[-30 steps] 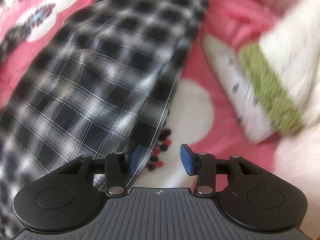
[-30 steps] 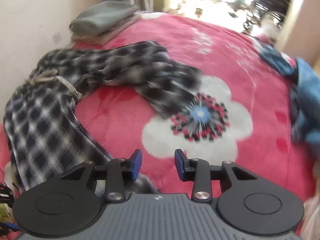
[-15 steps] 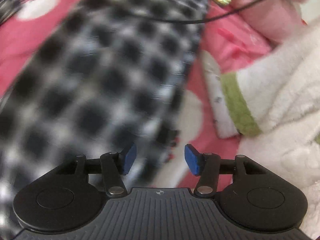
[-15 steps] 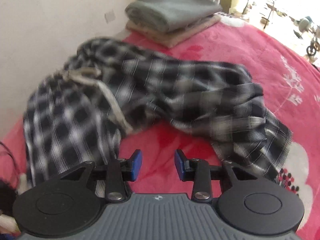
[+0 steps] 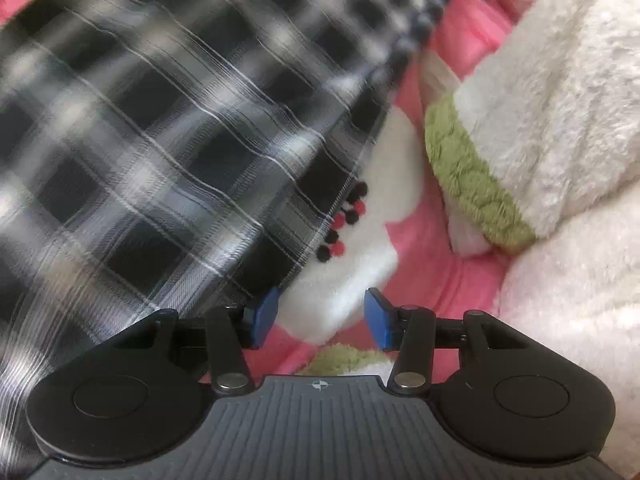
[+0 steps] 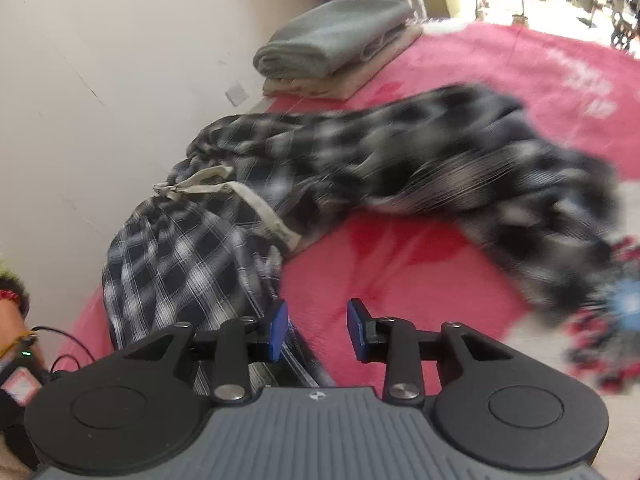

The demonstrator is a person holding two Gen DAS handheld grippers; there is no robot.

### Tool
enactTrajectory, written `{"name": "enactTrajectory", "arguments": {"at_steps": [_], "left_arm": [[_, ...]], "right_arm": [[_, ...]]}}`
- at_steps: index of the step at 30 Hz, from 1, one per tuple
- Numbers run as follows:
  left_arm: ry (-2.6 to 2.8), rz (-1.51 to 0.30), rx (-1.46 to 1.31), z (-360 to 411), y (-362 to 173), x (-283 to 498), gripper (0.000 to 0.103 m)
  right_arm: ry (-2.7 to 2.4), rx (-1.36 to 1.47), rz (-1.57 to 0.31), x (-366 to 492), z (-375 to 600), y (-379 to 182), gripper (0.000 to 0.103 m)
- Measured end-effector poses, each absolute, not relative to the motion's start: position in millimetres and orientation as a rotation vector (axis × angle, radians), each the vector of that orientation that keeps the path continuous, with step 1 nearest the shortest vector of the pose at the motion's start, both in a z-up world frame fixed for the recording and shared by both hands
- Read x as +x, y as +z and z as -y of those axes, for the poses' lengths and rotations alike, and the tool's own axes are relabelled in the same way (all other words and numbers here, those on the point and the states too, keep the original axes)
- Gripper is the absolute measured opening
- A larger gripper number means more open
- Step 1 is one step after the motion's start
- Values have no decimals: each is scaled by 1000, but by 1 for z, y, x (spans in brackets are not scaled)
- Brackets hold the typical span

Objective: Fold clothes

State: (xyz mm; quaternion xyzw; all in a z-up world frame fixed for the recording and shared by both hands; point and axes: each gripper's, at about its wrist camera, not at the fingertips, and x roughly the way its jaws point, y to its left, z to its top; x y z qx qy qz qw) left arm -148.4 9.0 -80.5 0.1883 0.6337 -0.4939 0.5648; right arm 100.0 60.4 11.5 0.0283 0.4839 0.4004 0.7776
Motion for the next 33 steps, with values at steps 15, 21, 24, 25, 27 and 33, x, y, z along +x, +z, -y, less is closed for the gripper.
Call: {"name": "enactTrajectory", "arguments": {"at_steps": [15,21,24,25,27,33], "left_arm": [[-1215,-1506,257,-27,-100,-137,51],[-1223,-1555,214,-10,-116,-139,51],[-1212,-1582,204,-17,-116,-136,51],[-1205,-1589,206,-20,-115,-135,51],[-1178,-1610,207,-21,-114,-134,51],[-1008,-1637,227,-29,-98,-131,51]], "right_arm": [[1026,189,-1232,140,-122,-41,36],[1045,63,-1182,130,-136,-43,3],[991,80,-1137,136,-129,-43,3],[1000,92,-1138,139,-127,-44,3],[1012,104,-1137,138,-125,-45,3],[1048,127,-1127,134,-117,-43,35]]}}
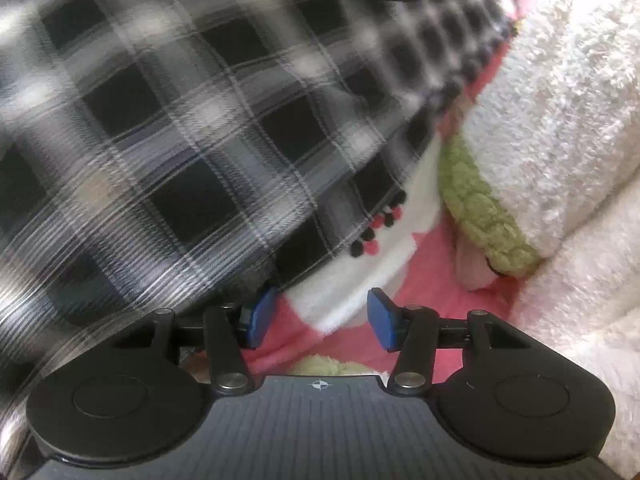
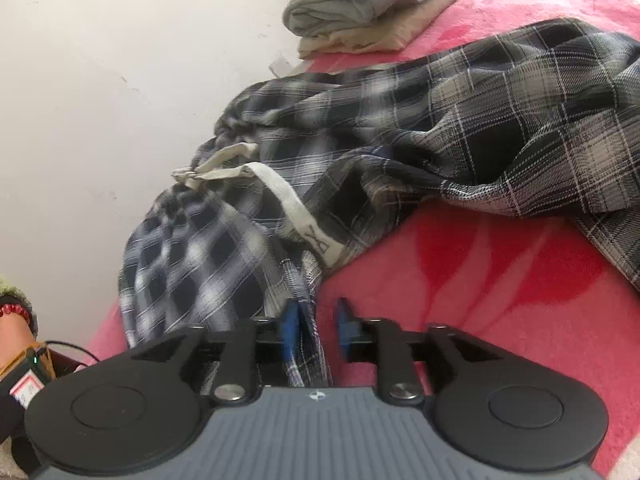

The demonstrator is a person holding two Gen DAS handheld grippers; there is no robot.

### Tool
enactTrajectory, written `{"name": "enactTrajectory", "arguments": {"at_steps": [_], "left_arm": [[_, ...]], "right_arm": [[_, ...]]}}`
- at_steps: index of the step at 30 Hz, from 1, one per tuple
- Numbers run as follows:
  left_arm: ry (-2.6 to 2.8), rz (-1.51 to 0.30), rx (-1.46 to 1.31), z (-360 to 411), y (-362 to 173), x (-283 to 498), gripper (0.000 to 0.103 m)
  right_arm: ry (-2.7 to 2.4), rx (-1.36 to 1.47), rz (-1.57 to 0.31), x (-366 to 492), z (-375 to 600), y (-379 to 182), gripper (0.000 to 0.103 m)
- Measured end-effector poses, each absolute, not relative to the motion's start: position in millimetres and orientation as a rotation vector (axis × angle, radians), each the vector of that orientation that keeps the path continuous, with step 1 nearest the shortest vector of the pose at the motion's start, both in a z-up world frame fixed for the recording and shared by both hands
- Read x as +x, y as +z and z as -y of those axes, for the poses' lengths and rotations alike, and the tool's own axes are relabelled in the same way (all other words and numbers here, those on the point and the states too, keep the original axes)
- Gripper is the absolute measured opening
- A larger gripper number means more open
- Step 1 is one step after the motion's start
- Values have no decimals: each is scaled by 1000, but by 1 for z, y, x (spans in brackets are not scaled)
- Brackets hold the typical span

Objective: Fold clothes

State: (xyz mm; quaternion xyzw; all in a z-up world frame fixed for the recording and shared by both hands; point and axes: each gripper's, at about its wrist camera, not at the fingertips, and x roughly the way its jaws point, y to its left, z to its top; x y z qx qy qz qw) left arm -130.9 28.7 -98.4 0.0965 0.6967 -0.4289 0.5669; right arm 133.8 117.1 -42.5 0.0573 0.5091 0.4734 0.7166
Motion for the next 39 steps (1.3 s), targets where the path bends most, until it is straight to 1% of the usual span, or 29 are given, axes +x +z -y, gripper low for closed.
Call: {"name": "enactTrajectory", "arguments": {"at_steps": [1,2,4,9,12,17,19,22,25,26,27,28,29,32,35,38,39], "left_arm": [[-965,-1637,234,-31,-94,-132,51],[-918,-1634,233,-35,-89,-133,51],[-820,-1622,223,-48,-76,-132,52],[-583,-1602,95,-103,-50,-134,52],[-346,-1588,-84,-160,-47,-130,52],[43,-1469,-414,-255,-49,-131,52],[95,-1412,-480,-276,-53,-130,52],[114,-1354,-560,-295,-61,-128,48],[84,-1316,-549,-296,-66,-129,35],[77,-1304,-542,-295,-66,-130,24],[77,-1298,-538,-297,-66,-132,10],[76,-1302,-533,-297,-64,-134,5],[74,-1309,-528,-297,-63,-138,1],[70,-1351,-470,-284,-67,-159,0],[72,-1348,-506,-291,-73,-167,0],[46,-1338,-494,-291,-73,-166,0],[35,-1338,-500,-291,-72,-166,0]], "right_arm": [[1051,123,-1119,132,-115,-39,42],[1050,103,-1106,129,-114,-36,44],[1048,63,-1080,124,-113,-29,52],[1013,6,-1043,118,-115,-20,52],[996,14,-1008,118,-110,-10,52],[930,97,-997,116,-89,11,52],[915,163,-1019,113,-81,16,52],[882,188,-1032,103,-72,22,52],[835,161,-1043,90,-69,25,52],[824,154,-1054,86,-70,25,52],[812,147,-1066,81,-70,26,52],[801,140,-1077,76,-71,27,52],[808,127,-1085,69,-71,29,52],[872,101,-1107,45,-73,32,52],[1077,111,-1166,14,-99,22,52],[1307,103,-1204,-23,-136,9,48],[1357,97,-1226,-33,-147,2,45]]}}
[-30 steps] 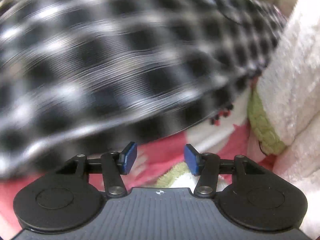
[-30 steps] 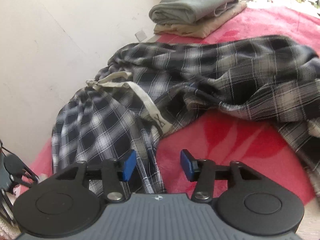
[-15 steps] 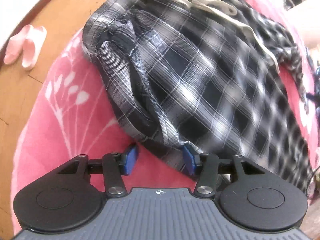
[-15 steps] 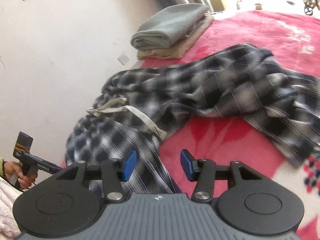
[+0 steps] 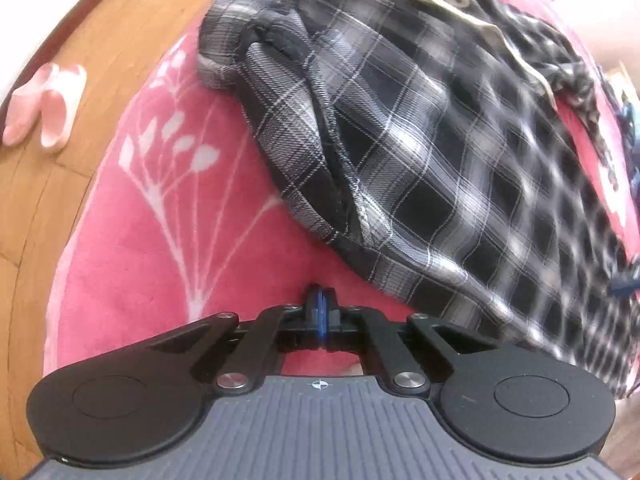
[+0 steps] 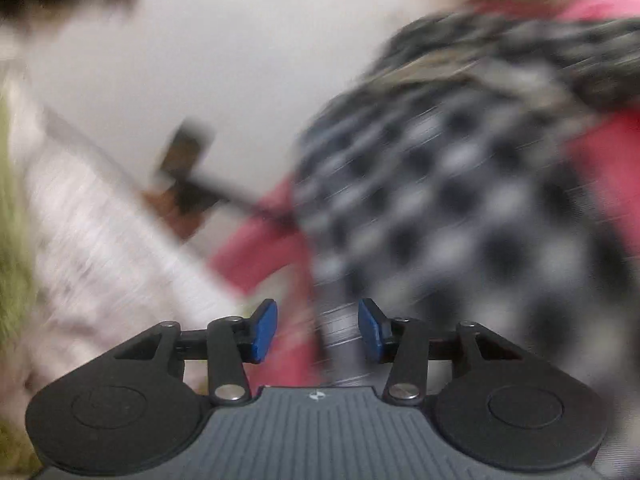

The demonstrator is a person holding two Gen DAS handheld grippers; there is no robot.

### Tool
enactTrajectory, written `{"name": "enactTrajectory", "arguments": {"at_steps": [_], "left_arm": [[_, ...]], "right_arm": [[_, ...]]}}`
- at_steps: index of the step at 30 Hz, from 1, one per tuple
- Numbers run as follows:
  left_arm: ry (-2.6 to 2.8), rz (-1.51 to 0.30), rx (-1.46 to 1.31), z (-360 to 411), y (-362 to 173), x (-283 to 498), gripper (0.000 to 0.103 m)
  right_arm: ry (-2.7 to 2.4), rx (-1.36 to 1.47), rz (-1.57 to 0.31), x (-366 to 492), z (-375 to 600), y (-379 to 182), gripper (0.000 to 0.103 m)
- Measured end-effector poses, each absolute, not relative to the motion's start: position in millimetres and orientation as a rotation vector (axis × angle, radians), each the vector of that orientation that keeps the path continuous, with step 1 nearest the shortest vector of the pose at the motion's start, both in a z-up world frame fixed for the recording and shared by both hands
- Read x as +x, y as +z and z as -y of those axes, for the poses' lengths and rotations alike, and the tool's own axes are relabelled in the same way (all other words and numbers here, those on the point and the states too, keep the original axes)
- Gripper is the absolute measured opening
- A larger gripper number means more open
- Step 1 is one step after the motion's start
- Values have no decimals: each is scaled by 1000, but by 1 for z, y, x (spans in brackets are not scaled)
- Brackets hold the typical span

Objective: Fold clothes

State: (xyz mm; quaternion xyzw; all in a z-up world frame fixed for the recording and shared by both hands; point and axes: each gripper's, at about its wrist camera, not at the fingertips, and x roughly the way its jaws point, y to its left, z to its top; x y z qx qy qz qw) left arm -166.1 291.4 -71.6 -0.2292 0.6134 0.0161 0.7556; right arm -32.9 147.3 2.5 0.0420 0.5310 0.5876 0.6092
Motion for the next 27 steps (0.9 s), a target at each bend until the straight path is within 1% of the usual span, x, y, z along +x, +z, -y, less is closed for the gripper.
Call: {"name": "enactTrajectory", "arguments": {"at_steps": [2,3,4,6,7,8,11,12,13,14,18,20,22,27], "left_arm": [[13,-1342,-508,-292,-67,-167,0],[-9,-1347,-496,-290,-63,-168,0],[-27,-1343,-462,-287,-57,-171,0],[-92,-1311,-350,-275,-38,-174,5],[-122,-1293,-311,-268,-32,-174,12],[-147,-1276,-275,-261,-27,-174,18],[-174,-1279,-263,-246,-35,-161,19],[-174,-1288,-257,-244,-41,-157,19],[-175,-1293,-244,-243,-45,-154,19],[-175,-1295,-233,-243,-48,-151,19],[-160,-1307,-215,-246,-56,-144,19],[-140,-1316,-240,-255,-60,-146,19],[-127,-1317,-277,-261,-61,-146,19],[-95,-1309,-292,-265,-57,-149,19]], "right_arm": [[1416,62,-1277,-52,-167,-13,44],[1423,32,-1306,-60,-175,-22,42],[1401,-37,-1314,-68,-181,-30,42],[1369,-176,-1264,-82,-186,-34,42],[1369,-226,-1230,-87,-187,-35,39],[1367,-258,-1205,-91,-188,-36,39],[1348,-277,-1175,-98,-193,-43,37],[1341,-308,-1149,-101,-197,-44,22],[1334,-340,-1123,-104,-201,-44,4],[1335,-362,-1114,-106,-203,-44,2],[1379,-356,-1140,-112,-205,-46,1],[1388,-359,-1144,-115,-207,-49,1],[1392,-306,-1188,-110,-207,-52,1],[1456,-302,-1190,-102,-210,-39,2]]}}
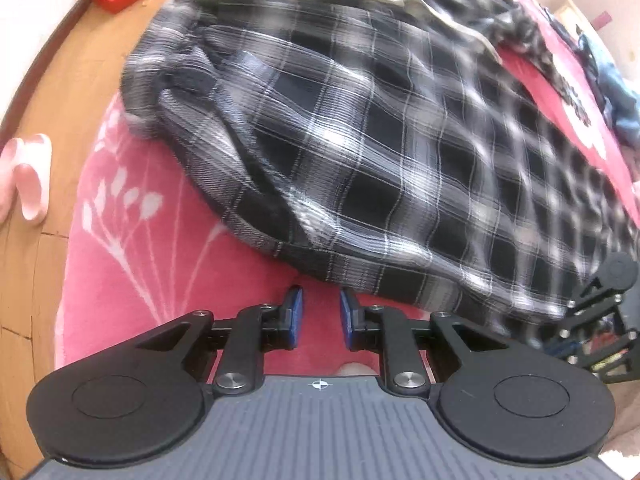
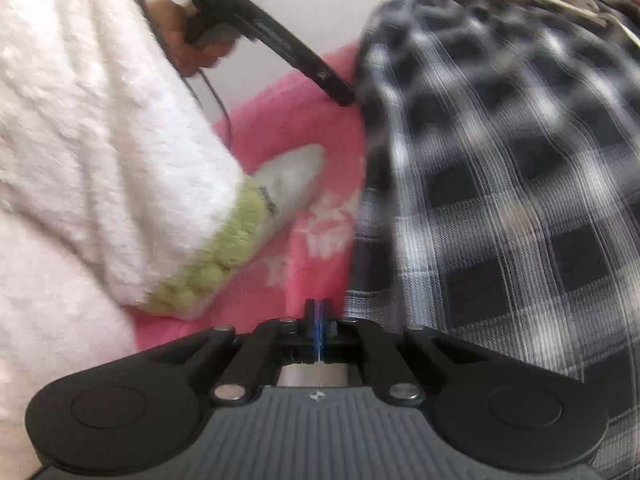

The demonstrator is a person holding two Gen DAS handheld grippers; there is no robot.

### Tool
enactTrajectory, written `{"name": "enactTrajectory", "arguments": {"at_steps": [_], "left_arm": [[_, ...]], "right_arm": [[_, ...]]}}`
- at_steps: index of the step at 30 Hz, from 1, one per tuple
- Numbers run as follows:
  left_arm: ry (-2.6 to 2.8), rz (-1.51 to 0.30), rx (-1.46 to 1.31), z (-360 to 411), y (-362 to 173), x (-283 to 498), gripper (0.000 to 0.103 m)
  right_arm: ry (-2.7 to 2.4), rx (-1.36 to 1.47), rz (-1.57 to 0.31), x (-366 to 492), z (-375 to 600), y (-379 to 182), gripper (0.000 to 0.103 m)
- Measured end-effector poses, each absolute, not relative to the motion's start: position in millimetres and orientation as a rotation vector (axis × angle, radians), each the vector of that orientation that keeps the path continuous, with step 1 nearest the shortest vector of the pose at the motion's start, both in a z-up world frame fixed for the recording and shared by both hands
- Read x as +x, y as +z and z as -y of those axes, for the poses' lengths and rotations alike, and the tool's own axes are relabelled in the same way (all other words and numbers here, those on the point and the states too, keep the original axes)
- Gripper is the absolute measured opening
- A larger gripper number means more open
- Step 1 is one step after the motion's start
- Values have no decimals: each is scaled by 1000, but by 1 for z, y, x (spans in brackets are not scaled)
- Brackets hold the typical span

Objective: Fold clothes

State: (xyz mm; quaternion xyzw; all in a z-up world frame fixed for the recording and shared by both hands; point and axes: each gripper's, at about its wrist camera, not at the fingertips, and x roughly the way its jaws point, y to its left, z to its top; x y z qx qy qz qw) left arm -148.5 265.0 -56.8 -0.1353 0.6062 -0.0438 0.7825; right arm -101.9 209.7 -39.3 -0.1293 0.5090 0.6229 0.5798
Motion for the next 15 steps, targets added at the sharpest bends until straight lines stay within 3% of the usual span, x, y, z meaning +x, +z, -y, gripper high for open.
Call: {"name": "enactTrajectory", "arguments": {"at_steps": [4,9,11,15], "left_arm": [[-69,-1286,-300,-271,-50,-149,19],[-55,-1209,-282,-279,-30,-142,19],[-70,-1156,-274,-281,-18,-137,20],[-153,-1097,-274,-273,-12,-113,23]], "right_arm": [[1391,-267,-1089,-84,-216,-25,3],[1387,-284,-1164,-93,-240,-69,4],[1469,-237,-1241,-98,-244,-66,4],[1395,-106,-1223,-82,-218,-47,6]]}}
